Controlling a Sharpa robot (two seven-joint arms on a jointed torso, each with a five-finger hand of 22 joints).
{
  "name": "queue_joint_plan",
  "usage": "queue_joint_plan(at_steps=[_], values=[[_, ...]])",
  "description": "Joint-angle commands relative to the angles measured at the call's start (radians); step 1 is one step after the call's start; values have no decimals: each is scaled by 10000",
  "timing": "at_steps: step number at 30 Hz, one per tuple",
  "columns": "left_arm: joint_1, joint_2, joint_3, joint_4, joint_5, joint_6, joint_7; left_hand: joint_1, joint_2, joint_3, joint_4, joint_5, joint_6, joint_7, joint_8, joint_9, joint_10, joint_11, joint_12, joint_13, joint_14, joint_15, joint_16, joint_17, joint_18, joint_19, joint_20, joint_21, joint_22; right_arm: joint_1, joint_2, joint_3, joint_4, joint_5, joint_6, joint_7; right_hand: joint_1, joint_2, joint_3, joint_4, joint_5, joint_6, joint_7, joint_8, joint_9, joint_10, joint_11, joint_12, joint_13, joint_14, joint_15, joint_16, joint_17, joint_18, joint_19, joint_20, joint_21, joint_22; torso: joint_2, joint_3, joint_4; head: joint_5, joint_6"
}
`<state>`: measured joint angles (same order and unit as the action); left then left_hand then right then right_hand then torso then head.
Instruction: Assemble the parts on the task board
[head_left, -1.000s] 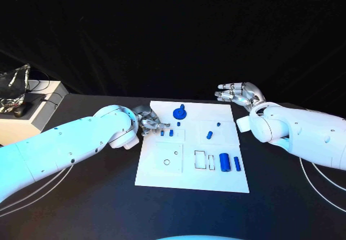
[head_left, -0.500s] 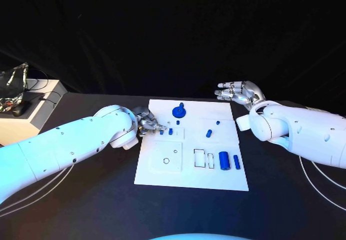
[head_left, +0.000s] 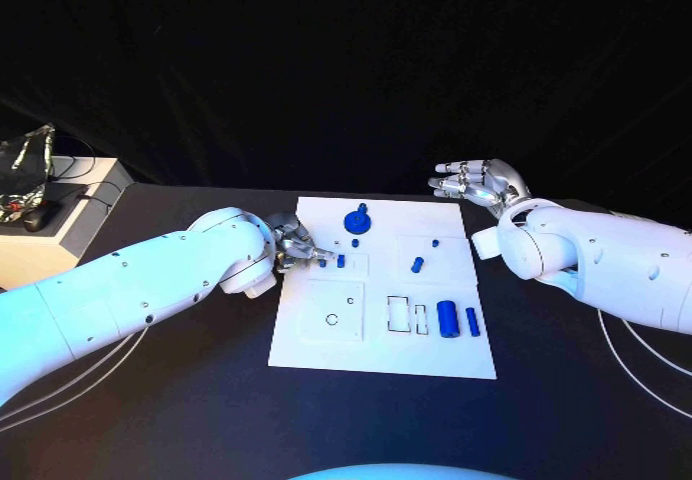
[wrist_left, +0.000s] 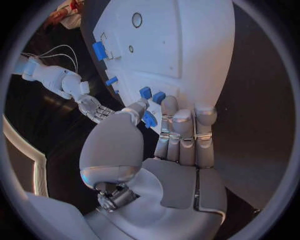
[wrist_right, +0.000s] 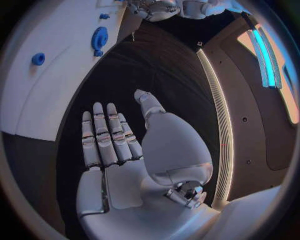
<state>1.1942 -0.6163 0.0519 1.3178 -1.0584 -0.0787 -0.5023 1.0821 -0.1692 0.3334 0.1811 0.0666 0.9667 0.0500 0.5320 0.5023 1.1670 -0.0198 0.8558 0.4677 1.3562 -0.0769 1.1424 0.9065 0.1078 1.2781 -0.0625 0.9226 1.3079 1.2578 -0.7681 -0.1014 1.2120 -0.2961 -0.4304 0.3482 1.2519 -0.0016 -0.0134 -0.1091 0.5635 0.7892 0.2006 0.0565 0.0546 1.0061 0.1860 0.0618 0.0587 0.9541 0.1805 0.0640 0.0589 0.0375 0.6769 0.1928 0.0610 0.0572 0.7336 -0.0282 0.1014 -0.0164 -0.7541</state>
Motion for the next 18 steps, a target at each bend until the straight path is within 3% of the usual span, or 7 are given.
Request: queue_joint_plan(at_steps=[1,6,18], values=[[4,-1,7,65,50,231,-36,48,-50,-124,86,-48,29,-31,-58,30,17,-63,34,13,52,-3,60,22,-118,62,7,59,729,-2,-2,3,19,-76,44,110,-65,32,55,-9,28,68,293,-31,6,78,-11,-31,-11,66,-9,-58,-9,-97,16,19,-31,-2,0,-3,0,-2,-12],[4,-26,8,100,63,324,-67,205,-38,-115,14,-31,36,-41,-57,63,17,-71,38,20,59,-7,83,59,-123,72,2,97,739,-2,-11,3,24,-77,42,108,-65,32,55,-9,28,68,293,-31,6,78,-11,-31,-11,66,-9,-58,-9,-97,16,19,-31,-2,3,-7,7,-8,-28],[4,-7,7,58,65,413,-138,824,313,461,-627,-26,94,-122,-97,115,31,-142,36,37,82,-59,162,199,-147,91,-9,231,778,-2,-11,3,26,-77,47,105,-65,32,55,-9,28,68,293,-31,6,78,-11,-31,-11,66,-9,-58,-9,-97,16,19,-31,-2,-2,-10,8,-19,-62]])
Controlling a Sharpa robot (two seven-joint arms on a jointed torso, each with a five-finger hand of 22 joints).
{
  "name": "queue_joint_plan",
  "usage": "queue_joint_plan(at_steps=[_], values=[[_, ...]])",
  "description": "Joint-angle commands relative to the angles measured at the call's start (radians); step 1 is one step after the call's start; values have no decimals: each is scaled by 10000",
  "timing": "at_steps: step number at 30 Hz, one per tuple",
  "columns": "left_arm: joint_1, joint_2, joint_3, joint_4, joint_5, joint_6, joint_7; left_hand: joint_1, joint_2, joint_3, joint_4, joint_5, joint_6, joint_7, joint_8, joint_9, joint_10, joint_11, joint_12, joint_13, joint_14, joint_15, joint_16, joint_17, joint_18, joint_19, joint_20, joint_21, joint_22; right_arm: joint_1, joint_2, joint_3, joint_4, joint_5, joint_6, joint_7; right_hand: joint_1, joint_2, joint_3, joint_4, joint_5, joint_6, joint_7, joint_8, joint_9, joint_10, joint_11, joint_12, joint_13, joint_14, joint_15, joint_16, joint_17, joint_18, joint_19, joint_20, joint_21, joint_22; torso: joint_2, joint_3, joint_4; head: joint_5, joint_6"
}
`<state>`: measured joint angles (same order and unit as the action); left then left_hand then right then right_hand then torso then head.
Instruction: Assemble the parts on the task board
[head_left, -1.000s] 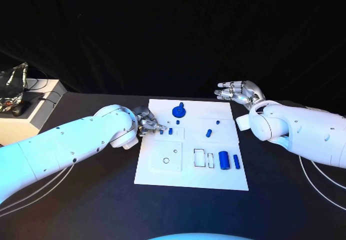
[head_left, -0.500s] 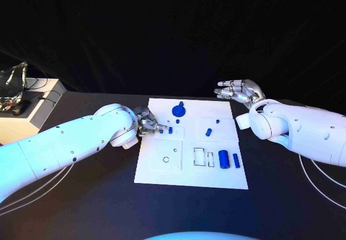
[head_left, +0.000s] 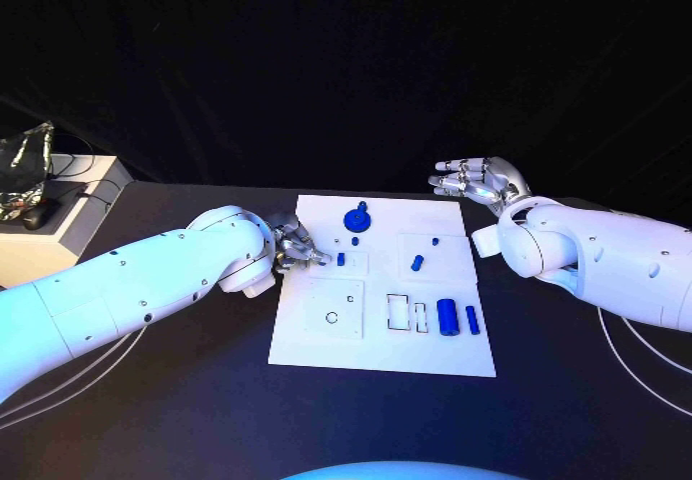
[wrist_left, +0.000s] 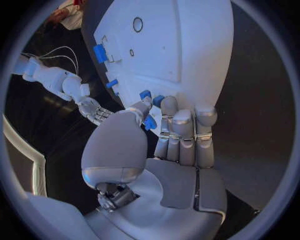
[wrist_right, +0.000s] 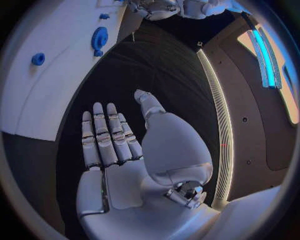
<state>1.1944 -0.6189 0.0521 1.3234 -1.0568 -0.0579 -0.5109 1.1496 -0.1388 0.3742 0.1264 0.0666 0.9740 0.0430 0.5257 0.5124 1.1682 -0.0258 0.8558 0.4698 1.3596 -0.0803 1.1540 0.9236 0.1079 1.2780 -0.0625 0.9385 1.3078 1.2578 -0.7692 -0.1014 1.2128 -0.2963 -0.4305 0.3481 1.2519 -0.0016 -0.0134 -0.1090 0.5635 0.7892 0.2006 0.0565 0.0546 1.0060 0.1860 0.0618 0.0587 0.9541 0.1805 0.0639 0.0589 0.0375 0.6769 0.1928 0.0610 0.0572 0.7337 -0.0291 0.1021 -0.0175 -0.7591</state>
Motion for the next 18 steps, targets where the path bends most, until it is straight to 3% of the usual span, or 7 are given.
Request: queue_joint_plan(at_steps=[1,7,18], values=[[3,21,5,-2,49,213,-61,136,9,101,-129,-21,32,-59,-41,20,26,-87,34,18,46,-26,54,47,-150,95,-13,93,785,-2,0,3,18,-75,48,107,-64,32,55,-10,28,68,293,-31,5,79,-10,-31,-11,66,-9,-58,-9,-97,16,19,-31,-2,-3,-1,1,-7,-12],[3,57,3,-67,50,207,-92,90,36,249,-249,-21,44,-77,-34,69,29,-99,45,39,56,-36,69,108,-167,95,-33,160,799,-2,-2,3,26,-75,46,107,-64,32,55,-10,28,68,293,-31,5,79,-10,-31,-11,66,-9,-58,-9,-97,16,19,-31,-2,0,2,0,-11,-24],[3,167,-15,-169,78,216,-172,-66,14,285,-142,-21,108,-113,-11,111,127,-127,24,22,136,-60,118,222,-179,177,-46,304,823,-2,-7,4,48,-75,44,107,-68,25,52,5,33,83,292,-30,6,83,-12,-32,-12,65,-9,-59,-9,-103,-2,18,-33,-3,7,14,-5,-12,-48]])
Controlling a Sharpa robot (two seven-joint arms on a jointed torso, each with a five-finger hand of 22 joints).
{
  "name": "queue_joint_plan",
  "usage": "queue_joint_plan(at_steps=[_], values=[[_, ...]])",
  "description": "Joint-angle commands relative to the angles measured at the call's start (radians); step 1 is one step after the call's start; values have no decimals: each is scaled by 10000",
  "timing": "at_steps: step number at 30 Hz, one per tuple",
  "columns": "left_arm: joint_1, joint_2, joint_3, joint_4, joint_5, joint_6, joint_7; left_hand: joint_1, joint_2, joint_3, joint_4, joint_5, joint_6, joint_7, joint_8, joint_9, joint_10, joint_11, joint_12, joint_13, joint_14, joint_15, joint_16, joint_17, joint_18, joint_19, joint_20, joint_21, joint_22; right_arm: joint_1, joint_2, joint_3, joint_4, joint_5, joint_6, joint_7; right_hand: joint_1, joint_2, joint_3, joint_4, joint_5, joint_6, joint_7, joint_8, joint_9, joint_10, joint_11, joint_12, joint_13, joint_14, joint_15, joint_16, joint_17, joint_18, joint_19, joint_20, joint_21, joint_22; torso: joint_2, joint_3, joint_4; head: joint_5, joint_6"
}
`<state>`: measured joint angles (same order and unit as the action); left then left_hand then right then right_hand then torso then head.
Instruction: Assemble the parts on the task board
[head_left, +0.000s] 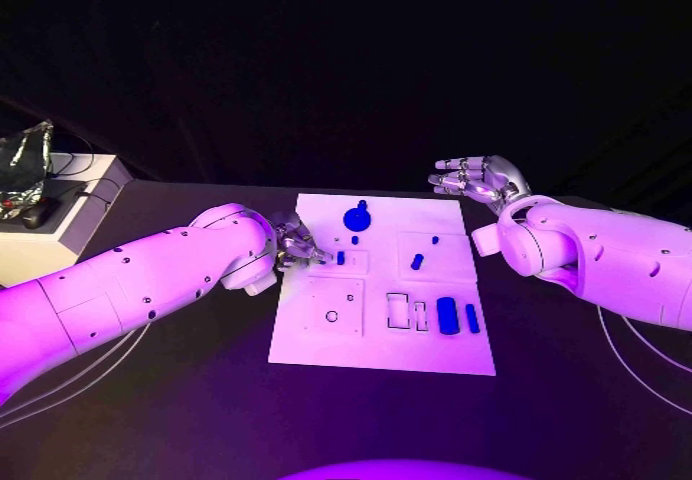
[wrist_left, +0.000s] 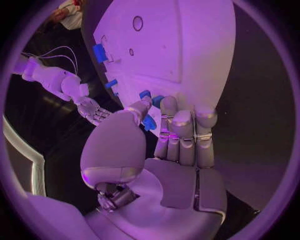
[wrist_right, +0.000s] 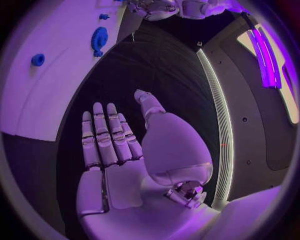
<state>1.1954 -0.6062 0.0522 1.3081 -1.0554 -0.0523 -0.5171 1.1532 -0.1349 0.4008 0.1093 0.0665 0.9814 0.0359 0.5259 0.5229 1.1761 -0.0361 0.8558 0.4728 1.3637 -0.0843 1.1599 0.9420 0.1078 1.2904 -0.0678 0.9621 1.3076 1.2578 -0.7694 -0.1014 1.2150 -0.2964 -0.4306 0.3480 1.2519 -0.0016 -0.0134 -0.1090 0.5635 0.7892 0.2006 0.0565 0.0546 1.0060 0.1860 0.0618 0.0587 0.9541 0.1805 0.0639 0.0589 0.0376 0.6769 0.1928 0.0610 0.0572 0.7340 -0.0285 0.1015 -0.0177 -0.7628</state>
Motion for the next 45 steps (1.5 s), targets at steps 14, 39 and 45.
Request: queue_joint_plan(at_steps=[14,39,45], values=[[-8,151,-87,-172,53,433,-375,-156,-77,29,60,-14,140,-102,21,38,146,-70,30,-2,188,-54,176,250,-200,151,-18,259,876,0,-17,4,30,-75,58,97,-67,25,53,5,33,84,292,-30,6,84,-12,-32,-12,65,-9,-59,-9,-104,-2,17,-33,-4,-7,0,-2,-32,-35],[-9,155,-78,-30,173,417,-143,-349,494,2368,-2032,2542,38,266,-999,-163,25,59,-205,-102,142,35,63,371,-96,29,55,362,879,-2,6,4,-7,-77,106,100,-67,25,53,5,33,84,292,-30,6,84,-12,-32,-12,65,-9,-59,-9,-104,-2,17,-33,-4,-7,-2,10,-16,-44],[-8,151,-76,23,175,210,-8,-429,420,2469,-2208,2944,146,221,-938,10,168,8,-239,-163,238,-7,145,492,-90,78,37,494,899,-2,9,4,-14,-77,117,96,-67,25,53,5,33,84,292,-30,6,84,-12,-32,-12,65,-9,-59,-9,-104,-2,17,-33,-4,-11,0,0,-9,-51]])
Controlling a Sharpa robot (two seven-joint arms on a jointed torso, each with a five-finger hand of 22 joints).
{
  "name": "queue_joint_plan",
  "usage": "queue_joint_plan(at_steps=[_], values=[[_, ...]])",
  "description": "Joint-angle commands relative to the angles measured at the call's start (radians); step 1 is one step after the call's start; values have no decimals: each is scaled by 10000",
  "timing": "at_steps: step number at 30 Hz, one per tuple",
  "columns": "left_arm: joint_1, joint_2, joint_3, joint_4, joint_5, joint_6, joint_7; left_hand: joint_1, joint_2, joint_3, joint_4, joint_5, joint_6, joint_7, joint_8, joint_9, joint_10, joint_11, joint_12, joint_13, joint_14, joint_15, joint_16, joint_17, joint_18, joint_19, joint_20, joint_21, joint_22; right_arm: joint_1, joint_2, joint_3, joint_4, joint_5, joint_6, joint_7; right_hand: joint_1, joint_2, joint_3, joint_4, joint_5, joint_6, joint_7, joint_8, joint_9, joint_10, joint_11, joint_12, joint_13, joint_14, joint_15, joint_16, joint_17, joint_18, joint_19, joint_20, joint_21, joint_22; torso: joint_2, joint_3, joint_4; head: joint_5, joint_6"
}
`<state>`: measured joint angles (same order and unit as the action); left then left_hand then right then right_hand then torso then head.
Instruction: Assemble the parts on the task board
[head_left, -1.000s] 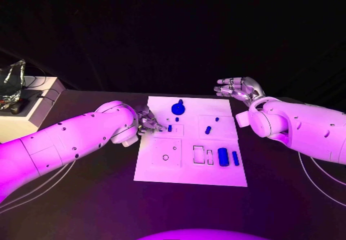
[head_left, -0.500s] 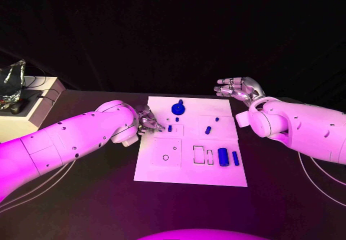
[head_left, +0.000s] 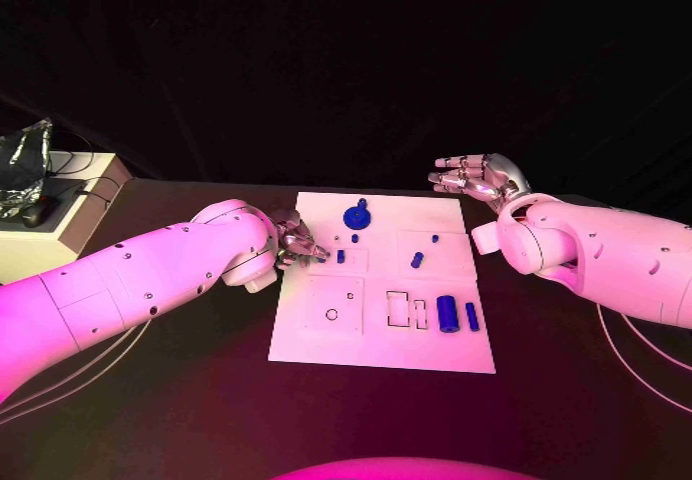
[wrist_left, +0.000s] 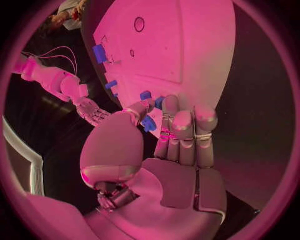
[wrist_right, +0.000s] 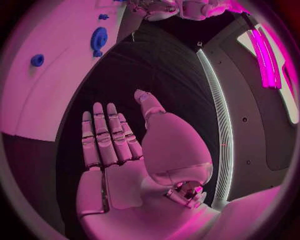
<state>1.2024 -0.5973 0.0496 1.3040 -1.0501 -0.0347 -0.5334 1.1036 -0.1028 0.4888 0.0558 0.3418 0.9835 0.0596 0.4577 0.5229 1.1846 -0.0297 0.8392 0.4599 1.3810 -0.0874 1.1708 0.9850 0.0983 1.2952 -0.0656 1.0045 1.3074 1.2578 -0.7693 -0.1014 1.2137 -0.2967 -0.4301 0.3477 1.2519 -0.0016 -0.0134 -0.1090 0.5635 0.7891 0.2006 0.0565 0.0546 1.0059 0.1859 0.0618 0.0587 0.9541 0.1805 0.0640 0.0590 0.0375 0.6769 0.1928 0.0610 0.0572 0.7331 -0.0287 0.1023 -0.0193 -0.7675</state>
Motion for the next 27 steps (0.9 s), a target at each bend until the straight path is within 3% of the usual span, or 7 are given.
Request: queue_joint_plan(at_steps=[1,13,27], values=[[-78,59,-50,78,122,-3,179,50,82,1609,-1702,262,153,-24,-249,26,111,-63,-92,-52,80,18,38,75,4,42,9,92,905,-2,7,5,-2,-74,115,97,-67,25,53,5,33,84,291,-30,6,84,-11,-32,-11,65,-9,-59,-9,-103,-2,17,-33,-4,-3,3,-5,11,-5],[-67,-7,-41,242,100,-78,317,5,-84,1646,-1902,1023,377,-78,-255,98,342,-131,-179,-117,268,-31,104,308,-86,150,-123,366,953,-3,5,4,-7,-74,143,82,-73,13,41,5,41,83,292,-31,6,95,-14,-30,-11,65,-9,-58,-9,-111,-26,17,-34,-5,-2,11,-1,29,11],[10,-157,48,452,56,70,312,387,-246,1483,-1789,1193,662,-72,-548,-74,440,-135,-272,-106,324,-21,116,471,-136,153,-138,539,970,-6,2,4,-19,-74,166,70,-89,15,18,18,43,82,294,-30,7,87,-10,-31,-11,48,-7,-59,-10,-115,-37,20,-34,-5,-2,9,4,55,39]])
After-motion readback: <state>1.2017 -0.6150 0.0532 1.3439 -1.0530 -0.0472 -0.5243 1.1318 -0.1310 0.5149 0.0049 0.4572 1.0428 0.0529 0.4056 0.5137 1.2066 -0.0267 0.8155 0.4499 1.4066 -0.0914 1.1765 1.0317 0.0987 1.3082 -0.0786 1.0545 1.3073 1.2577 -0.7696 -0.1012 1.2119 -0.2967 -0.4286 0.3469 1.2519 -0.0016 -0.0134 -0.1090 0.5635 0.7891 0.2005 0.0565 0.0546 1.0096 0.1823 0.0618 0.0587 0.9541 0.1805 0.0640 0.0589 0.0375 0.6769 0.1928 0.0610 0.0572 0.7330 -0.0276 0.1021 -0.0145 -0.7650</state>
